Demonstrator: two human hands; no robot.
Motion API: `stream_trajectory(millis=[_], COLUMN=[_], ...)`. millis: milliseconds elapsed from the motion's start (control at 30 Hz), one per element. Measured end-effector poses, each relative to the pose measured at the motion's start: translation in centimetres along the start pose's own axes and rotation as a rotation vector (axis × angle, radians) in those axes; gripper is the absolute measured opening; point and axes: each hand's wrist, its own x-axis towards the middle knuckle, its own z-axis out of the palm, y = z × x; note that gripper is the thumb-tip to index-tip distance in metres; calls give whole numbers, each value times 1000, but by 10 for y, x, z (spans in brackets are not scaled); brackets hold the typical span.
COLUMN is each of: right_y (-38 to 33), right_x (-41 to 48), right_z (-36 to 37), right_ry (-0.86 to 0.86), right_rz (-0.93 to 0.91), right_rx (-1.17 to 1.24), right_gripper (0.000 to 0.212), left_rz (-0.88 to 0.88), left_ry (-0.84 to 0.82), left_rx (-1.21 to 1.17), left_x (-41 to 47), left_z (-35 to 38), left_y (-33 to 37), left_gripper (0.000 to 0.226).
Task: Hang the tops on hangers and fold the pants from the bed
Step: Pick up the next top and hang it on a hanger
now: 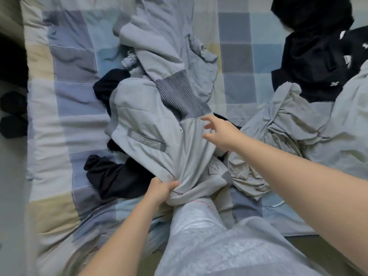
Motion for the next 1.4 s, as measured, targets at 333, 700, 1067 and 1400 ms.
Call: stream_trajectory(millis=[333, 700, 1067, 1400], right_y=[-91, -137, -144, -54], right_x=[110, 127, 62, -47], right_z=[12, 23, -19, -67], right_ry=[-50, -68, -100, 355], right_rz=[-164, -295, -641, -573], right_rx=[-252, -283, -661, -321], right_gripper=[63, 81, 42, 17], left_rz=[125, 325, 758, 775], left_ry=[474, 491, 63, 242], left_rx=[-408, -369, -133, -67], left_x=[83, 104, -58, -103], left_z=[-78, -124, -75, -15], left_y=[78, 114, 133, 150], left_gripper=[89, 12, 27, 20])
